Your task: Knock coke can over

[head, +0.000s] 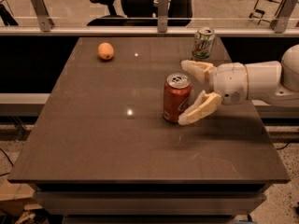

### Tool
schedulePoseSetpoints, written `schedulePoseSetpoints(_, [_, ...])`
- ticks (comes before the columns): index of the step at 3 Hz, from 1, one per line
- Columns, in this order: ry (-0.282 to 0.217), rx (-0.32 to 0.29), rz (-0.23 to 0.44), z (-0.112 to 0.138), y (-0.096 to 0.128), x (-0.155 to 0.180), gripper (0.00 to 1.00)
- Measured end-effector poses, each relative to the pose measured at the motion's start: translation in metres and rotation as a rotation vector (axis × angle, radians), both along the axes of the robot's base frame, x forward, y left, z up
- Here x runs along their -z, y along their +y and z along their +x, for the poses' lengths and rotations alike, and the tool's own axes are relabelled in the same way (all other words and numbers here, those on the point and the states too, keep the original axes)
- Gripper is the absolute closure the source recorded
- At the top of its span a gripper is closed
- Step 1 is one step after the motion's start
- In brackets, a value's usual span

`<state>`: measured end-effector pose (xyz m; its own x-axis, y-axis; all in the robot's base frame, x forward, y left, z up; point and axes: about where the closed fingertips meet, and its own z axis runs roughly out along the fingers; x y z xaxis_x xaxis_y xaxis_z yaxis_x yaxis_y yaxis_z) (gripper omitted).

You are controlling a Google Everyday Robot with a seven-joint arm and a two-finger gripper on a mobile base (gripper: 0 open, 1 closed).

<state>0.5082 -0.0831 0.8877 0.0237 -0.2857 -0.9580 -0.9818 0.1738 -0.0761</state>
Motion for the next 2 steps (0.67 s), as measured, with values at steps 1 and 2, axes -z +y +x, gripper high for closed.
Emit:
schedulePoseSetpoints(1, [-0.003, -0.013, 0.007, 0.0031, 0.0026, -0.0006, 0.0])
schedulePoseSetpoints(2, [-0.008, -0.016, 0.008, 0.0006, 0.0064, 0.0016, 0.18])
